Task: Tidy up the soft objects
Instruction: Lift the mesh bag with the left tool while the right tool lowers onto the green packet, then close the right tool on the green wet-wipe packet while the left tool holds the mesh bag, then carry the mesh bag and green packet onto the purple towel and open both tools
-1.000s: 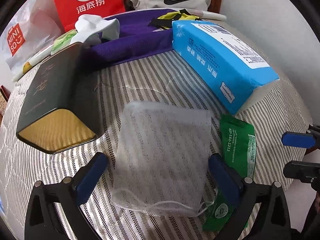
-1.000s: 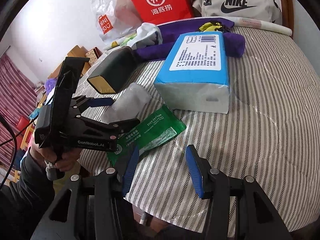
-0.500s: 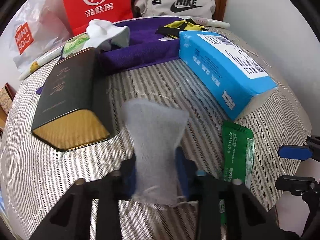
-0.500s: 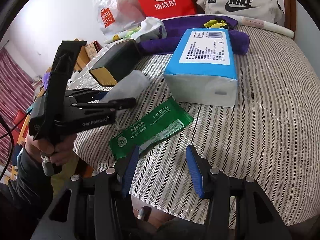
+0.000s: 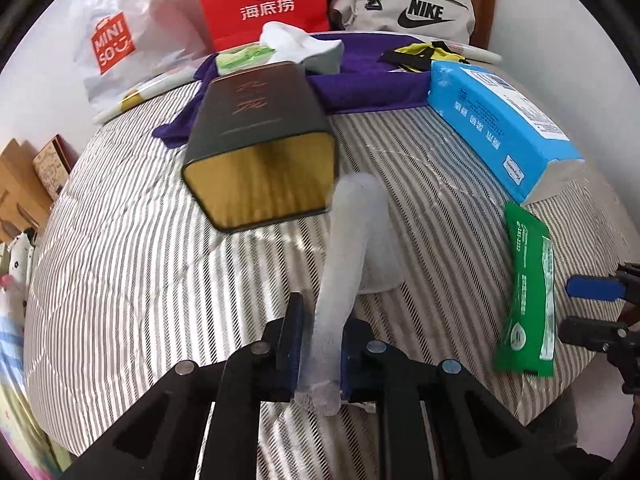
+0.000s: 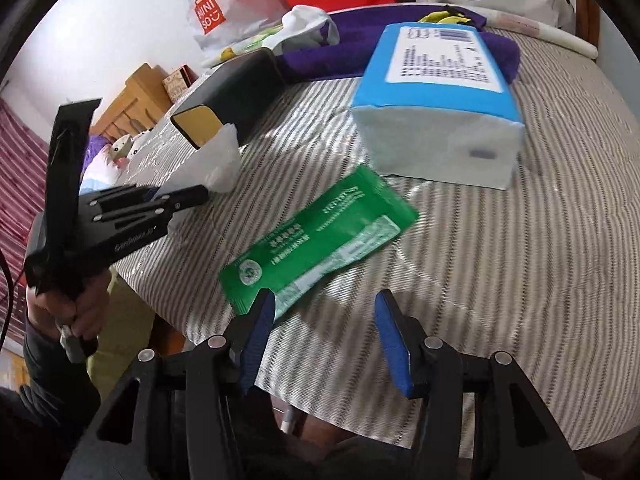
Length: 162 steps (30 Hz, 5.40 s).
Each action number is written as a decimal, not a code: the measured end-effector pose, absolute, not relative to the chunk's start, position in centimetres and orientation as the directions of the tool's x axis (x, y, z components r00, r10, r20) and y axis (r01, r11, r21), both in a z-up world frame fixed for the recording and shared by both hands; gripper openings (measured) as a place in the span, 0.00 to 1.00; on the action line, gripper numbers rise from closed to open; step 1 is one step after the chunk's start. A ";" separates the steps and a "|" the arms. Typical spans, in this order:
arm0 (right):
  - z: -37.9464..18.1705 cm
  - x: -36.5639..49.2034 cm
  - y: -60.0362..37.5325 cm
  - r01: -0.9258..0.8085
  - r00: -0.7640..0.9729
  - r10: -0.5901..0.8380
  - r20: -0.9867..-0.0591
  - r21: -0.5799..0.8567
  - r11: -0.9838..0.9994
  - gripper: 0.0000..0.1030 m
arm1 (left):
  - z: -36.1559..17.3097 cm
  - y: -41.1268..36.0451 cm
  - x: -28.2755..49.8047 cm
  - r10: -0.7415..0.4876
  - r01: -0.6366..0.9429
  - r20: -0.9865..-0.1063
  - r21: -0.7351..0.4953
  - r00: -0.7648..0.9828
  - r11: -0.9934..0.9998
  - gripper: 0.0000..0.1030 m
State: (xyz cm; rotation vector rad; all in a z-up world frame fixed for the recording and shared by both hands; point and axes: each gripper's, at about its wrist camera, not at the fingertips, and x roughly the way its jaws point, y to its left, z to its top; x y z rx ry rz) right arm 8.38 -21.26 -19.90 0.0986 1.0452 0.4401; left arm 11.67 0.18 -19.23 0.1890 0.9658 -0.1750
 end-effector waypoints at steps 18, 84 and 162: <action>-19.7 11.8 -17.4 -0.124 0.458 0.315 -0.831 0.291 0.949 0.71 | -19.5 2.3 11.1 -0.176 0.228 -0.797 -0.049 0.577 0.972 0.14; -19.7 7.4 -23.8 -0.157 0.600 0.167 -0.782 0.089 0.984 0.31 | -19.1 2.2 10.7 -0.221 0.132 -0.816 -0.178 0.534 0.975 0.18; -8.8 33.1 -23.1 -0.271 0.635 0.367 -0.679 0.249 0.930 0.32 | -9.4 -3.4 35.6 -0.390 0.253 -0.777 -0.301 0.494 0.919 0.18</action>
